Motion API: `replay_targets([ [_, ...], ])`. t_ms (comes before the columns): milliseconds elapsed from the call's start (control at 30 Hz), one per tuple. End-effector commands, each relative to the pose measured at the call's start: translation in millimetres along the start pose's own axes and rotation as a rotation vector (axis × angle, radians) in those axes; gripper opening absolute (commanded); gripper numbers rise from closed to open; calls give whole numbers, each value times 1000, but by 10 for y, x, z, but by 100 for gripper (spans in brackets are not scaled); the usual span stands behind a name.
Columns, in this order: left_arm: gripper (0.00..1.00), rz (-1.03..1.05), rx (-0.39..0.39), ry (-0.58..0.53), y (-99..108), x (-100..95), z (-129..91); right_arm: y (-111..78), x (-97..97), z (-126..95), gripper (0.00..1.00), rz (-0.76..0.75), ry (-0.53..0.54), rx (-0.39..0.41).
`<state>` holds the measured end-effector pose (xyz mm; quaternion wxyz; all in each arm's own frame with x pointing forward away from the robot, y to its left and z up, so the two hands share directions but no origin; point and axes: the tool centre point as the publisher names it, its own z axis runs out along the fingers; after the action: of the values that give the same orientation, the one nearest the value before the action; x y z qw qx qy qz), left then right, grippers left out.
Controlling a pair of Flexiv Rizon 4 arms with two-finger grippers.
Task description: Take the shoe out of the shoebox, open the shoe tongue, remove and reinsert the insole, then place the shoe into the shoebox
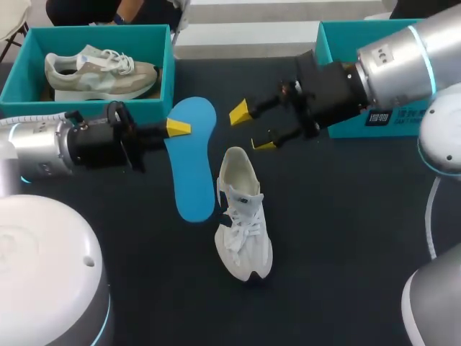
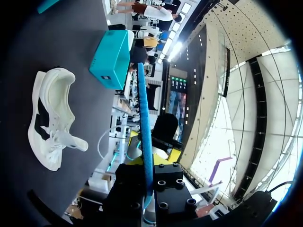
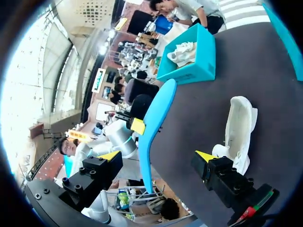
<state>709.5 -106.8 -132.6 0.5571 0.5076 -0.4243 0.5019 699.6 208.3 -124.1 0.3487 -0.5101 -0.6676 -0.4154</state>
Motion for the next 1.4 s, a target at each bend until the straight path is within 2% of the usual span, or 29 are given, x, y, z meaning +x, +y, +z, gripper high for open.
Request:
replay_targets([
  [33, 0, -1, -1, 2, 0, 6, -13, -34, -81, 82, 100, 4, 385, -9],
  [633, 0, 16, -20, -6, -56, -15, -47, -30, -120, 77, 100, 28, 398, -14],
  [1233, 0, 31, -54, -28, -97, 1, -235, -66, -179, -3, 100, 53, 389, -24],
  [1300, 0, 74, -58, -34, -110, 38, -236, -66, -179, -3, 100, 53, 389, -24],
  [1400, 0, 251, -41, -4, -146, 156, -269, -66, -179, -3, 100, 53, 389, -24],
])
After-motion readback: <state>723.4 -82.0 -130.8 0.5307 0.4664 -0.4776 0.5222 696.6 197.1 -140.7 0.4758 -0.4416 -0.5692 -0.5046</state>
